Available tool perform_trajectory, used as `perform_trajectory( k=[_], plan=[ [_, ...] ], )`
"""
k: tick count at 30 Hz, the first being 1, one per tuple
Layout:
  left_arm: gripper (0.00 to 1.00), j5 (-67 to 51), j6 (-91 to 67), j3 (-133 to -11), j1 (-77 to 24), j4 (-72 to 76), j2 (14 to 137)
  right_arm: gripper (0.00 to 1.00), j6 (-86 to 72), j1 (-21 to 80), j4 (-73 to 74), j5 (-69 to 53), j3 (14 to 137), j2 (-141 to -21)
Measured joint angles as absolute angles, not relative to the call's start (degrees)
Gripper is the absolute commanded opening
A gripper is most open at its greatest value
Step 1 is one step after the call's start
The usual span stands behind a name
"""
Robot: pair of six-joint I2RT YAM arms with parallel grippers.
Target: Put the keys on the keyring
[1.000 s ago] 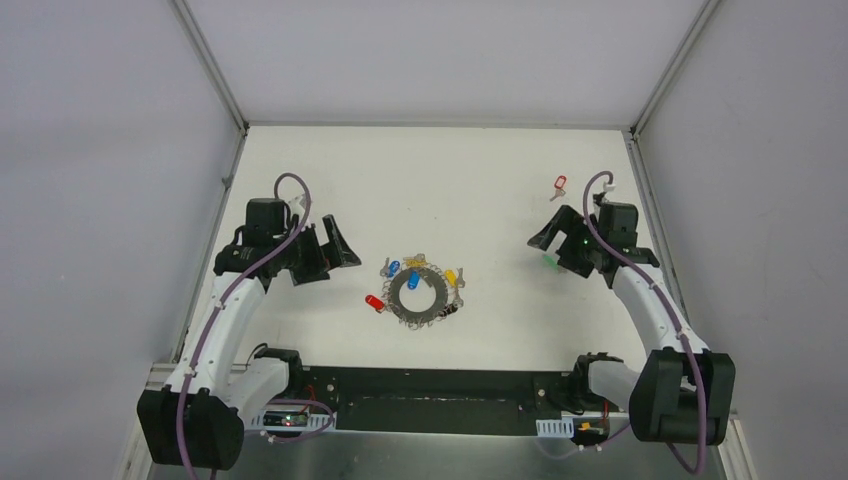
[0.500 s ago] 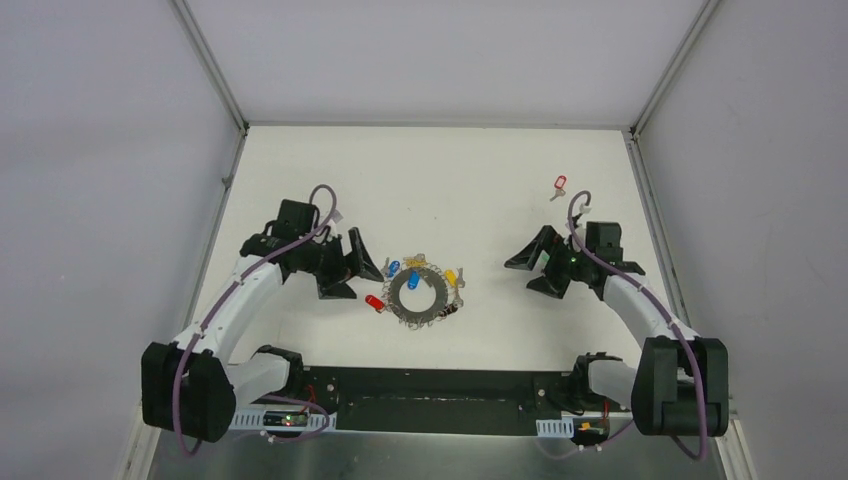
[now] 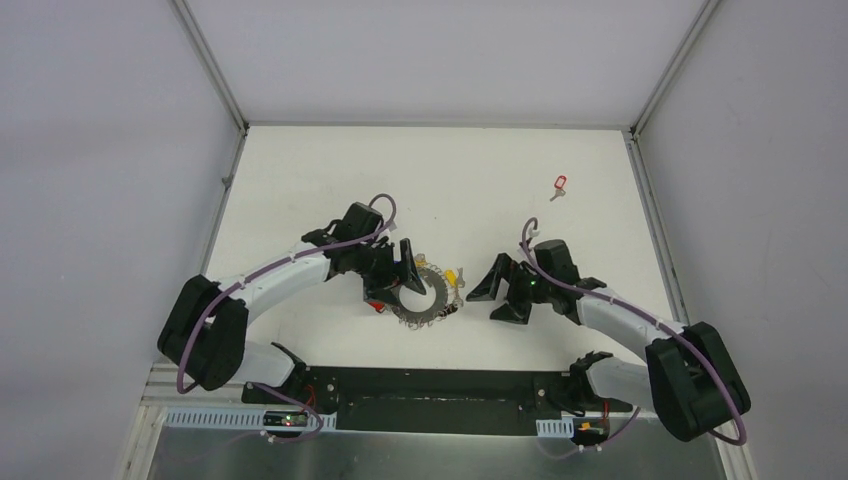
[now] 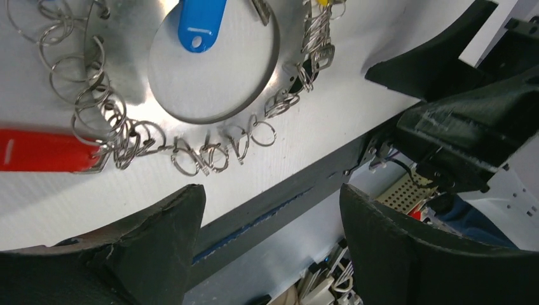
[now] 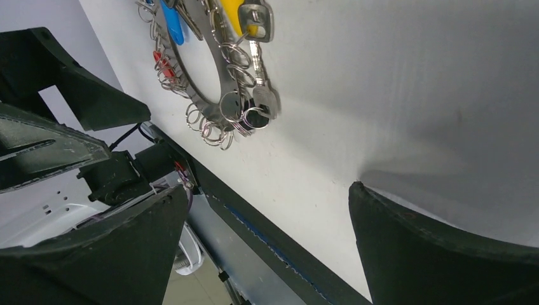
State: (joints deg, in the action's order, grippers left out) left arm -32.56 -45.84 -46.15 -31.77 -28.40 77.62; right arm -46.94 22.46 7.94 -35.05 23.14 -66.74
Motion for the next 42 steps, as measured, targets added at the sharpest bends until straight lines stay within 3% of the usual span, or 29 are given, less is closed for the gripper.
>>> perform_trajectory(
  k=[3, 11, 20, 42],
  plan=[
    [0.73, -31.00, -48.18, -46.15, -33.43, -25.08, 79.33, 0.99, -48.80, 25.30, 5.89, -33.74, 23.03, -67.59],
    [0.72, -26.94, -51.13, -50.35, -36.14, -19.73, 88.20, 0.98, -52.42, 27.81, 2.70, -31.59, 23.09, -69.80],
    [0.71, -20.84, -54.78, -51.64, -39.86, -15.05, 94.35, 0.98, -55.00, 27.94, 4.32, -28.53, 20.82, -62.37],
    [0.72, -25.47, -60.66, -57.98, -45.34, 5.56, 106.41, 0.98, -54.94, 27.97, 7.92, -26.81, 20.82, -57.82]
  ],
)
